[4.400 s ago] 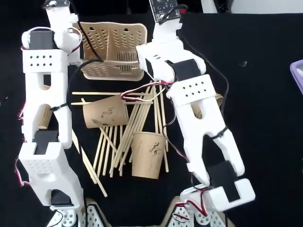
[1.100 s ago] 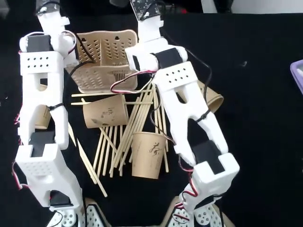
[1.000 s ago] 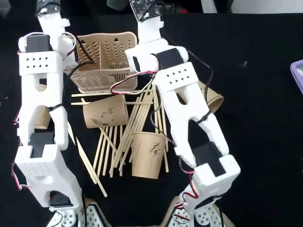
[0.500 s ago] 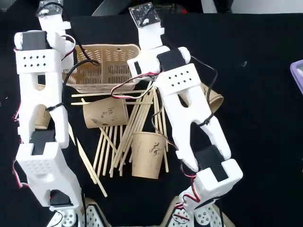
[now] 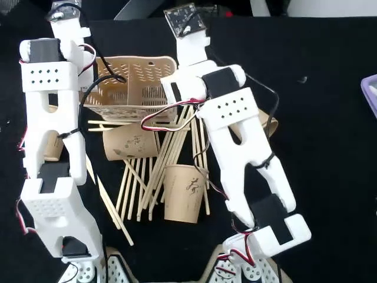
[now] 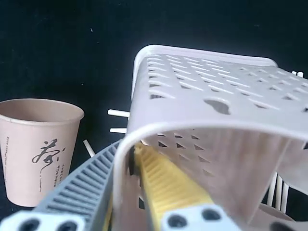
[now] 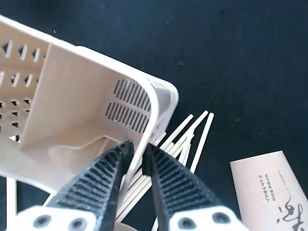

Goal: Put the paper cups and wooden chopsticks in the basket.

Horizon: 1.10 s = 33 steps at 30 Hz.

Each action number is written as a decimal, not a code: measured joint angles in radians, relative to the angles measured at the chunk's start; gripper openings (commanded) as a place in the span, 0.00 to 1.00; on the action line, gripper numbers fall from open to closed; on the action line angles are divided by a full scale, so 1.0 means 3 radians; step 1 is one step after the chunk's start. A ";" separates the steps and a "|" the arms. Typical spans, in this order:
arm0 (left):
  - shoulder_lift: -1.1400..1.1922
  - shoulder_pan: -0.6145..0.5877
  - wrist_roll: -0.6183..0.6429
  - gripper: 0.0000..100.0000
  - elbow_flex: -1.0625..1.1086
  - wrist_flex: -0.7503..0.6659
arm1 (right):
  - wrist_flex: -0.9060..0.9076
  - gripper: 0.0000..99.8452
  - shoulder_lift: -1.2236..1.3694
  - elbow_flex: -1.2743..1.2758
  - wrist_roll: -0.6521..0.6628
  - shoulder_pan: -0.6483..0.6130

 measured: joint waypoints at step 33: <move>0.0496 0.0118 -0.0005 0.03 -0.0522 0.0072 | -0.0307 0.01 -0.0026 0.0159 0.0281 0.0031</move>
